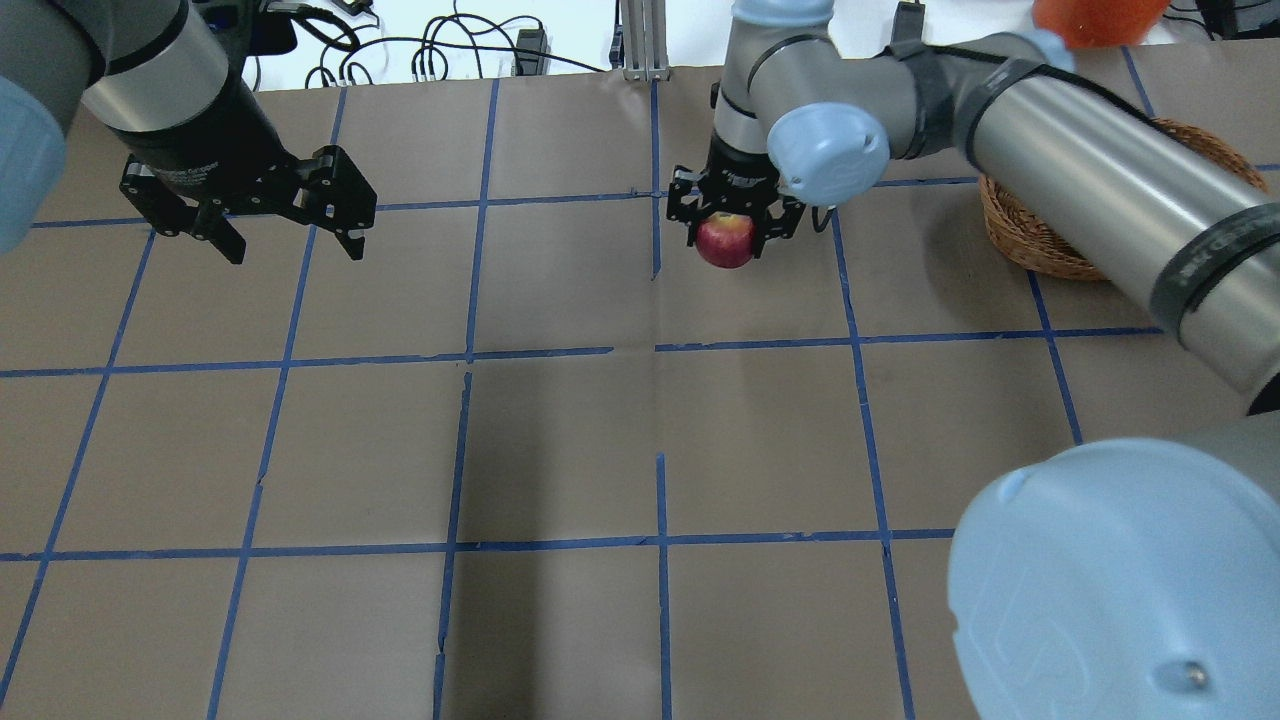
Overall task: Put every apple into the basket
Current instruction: 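Lift the red apple and carry it over the basket with the right gripper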
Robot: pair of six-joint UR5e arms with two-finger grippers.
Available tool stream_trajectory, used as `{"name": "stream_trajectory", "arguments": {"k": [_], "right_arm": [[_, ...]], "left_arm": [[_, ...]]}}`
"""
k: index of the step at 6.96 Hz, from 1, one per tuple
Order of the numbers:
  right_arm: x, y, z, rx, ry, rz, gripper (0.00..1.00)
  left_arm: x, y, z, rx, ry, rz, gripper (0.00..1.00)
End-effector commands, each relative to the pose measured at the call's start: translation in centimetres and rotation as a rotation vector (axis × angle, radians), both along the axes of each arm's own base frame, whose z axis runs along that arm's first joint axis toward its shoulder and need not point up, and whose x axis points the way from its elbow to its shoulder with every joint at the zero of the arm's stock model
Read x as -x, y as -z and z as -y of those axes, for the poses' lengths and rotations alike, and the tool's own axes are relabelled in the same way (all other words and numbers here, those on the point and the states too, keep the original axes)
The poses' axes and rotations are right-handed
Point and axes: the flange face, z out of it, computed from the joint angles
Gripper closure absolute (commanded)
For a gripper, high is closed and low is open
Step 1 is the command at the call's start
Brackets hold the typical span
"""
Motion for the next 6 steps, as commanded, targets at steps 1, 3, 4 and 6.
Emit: {"name": "stream_trajectory", "arguments": {"k": [1, 3, 4, 6], "right_arm": [[14.9, -4.5, 3.6, -0.014, -0.029, -0.13, 1.0], [28.9, -2.7, 5.0, -0.032, -0.066, -0.119, 1.0], [33.3, -0.2, 5.8, -0.033, -0.143, -0.132, 1.0], [36.6, 4.2, 7.0, -0.01, -0.139, -0.145, 1.0]], "left_arm": [[0.0, 0.1, 0.0, -0.001, 0.0, 0.0, 0.0], [0.4, 0.0, 0.2, 0.001, -0.039, -0.031, 0.0], [0.4, -0.1, 0.4, 0.004, -0.045, -0.035, 0.0], [0.4, -0.2, 0.8, 0.006, -0.048, -0.027, 0.0]]}}
